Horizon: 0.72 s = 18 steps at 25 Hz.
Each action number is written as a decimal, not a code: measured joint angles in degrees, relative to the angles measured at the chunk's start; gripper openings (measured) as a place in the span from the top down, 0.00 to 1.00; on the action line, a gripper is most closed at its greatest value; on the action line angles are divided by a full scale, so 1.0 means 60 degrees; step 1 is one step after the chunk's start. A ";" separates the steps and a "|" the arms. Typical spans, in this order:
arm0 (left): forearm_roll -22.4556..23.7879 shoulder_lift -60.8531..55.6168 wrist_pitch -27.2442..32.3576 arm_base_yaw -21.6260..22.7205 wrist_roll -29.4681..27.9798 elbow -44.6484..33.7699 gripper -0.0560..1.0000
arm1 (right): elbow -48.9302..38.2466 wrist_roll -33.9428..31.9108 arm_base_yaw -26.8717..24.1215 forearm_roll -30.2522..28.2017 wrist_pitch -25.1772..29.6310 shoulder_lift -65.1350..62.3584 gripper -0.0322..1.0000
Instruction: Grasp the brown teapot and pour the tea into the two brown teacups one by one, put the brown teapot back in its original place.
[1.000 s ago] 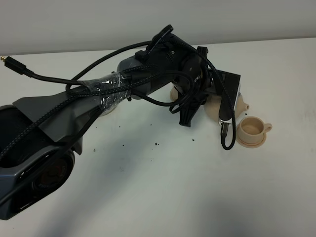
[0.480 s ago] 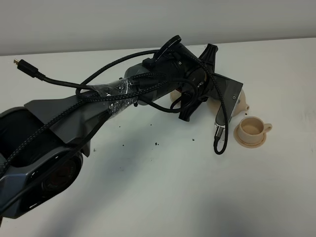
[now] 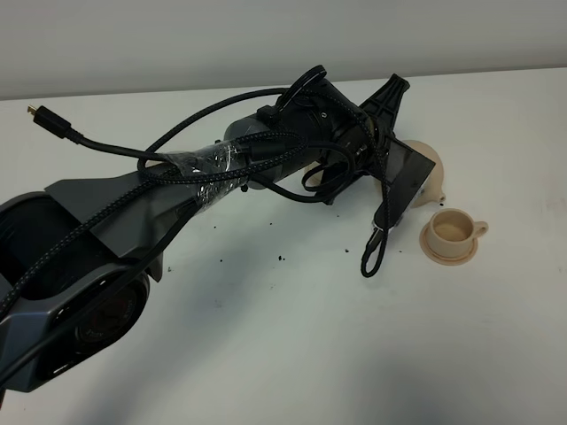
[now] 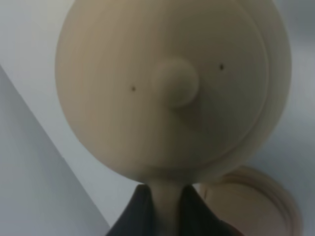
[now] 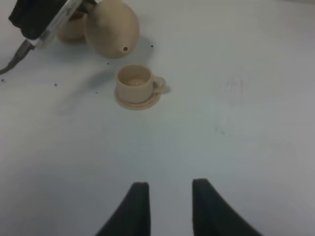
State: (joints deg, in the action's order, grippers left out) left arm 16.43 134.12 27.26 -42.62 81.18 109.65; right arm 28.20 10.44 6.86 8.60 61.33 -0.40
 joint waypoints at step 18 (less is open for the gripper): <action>-0.0009 0.0000 -0.0457 -0.0268 0.1667 0.0000 0.81 | 0.0000 0.0000 0.0000 0.0000 0.0000 0.0000 0.73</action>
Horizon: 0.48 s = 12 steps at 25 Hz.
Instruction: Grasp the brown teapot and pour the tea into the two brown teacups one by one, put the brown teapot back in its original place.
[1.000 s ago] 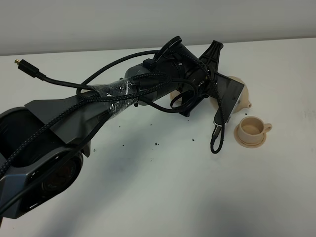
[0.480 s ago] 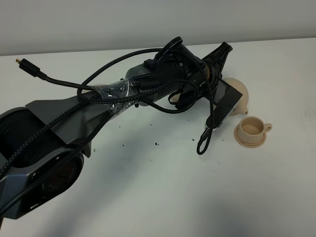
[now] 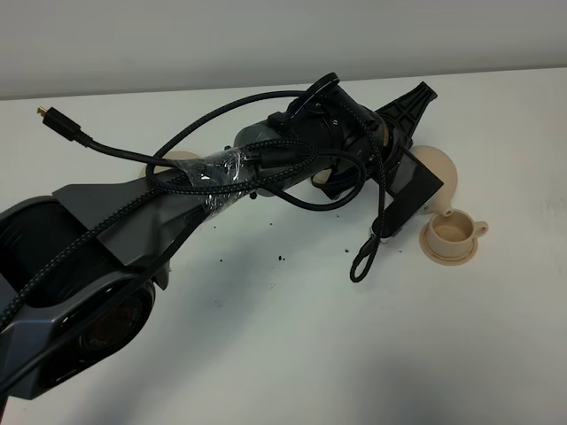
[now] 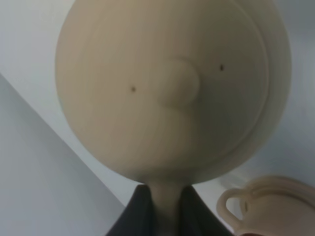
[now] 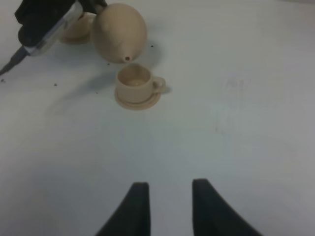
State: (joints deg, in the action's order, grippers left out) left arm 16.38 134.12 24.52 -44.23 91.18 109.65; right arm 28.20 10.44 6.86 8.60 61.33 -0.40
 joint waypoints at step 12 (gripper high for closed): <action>0.0009 0.0000 -0.0554 0.0000 0.1294 0.0000 0.81 | 0.0000 0.0000 0.0000 0.0000 0.0000 0.0000 0.73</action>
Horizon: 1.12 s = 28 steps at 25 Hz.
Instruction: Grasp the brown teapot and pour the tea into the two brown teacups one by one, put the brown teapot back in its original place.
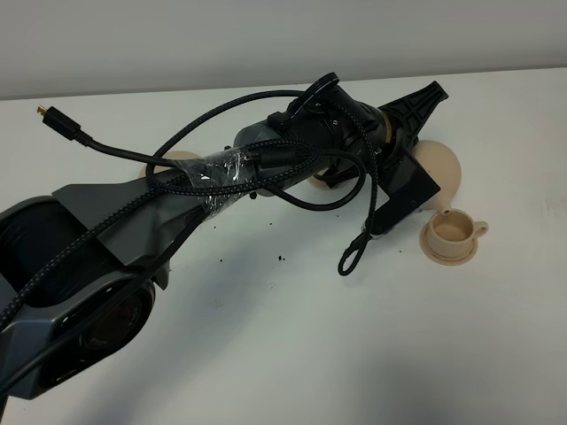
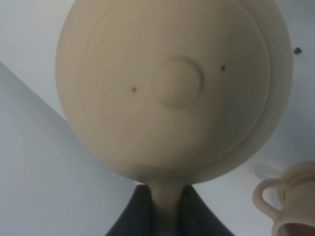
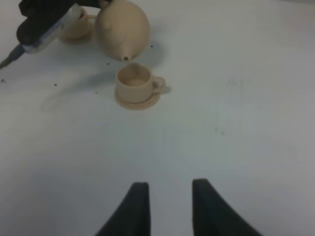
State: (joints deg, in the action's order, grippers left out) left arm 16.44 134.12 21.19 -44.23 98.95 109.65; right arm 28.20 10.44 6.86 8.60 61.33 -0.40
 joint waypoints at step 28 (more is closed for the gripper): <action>-0.0007 0.0187 -0.1500 -0.0092 0.1754 0.0000 0.81 | 0.0000 0.0000 0.0000 0.0000 0.0000 0.0000 0.73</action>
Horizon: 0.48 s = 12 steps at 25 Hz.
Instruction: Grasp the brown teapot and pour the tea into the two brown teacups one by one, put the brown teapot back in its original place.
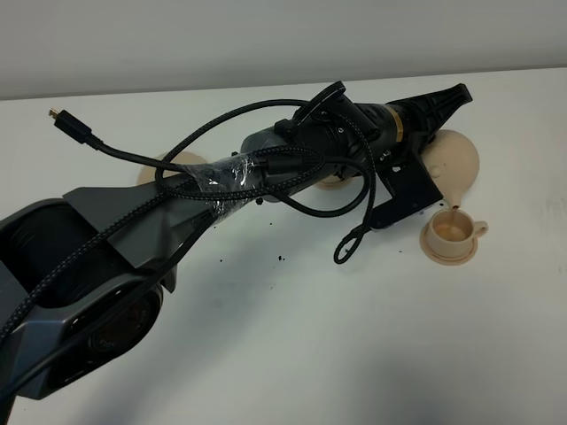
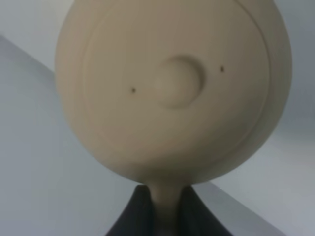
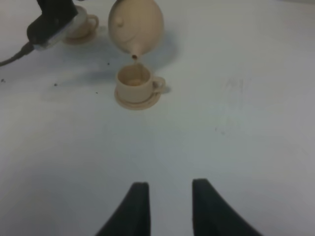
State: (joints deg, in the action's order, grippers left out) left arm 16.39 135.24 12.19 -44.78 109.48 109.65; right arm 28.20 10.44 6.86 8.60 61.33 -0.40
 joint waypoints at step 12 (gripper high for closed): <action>-0.0024 0.0000 -0.0113 -0.0017 0.0633 0.0000 0.81 | 0.0000 0.0000 0.0000 0.0000 0.0000 0.0000 0.73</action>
State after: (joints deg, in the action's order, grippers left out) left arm 16.25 135.24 11.51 -44.88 113.27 109.65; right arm 28.20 10.44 6.86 8.60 61.33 -0.40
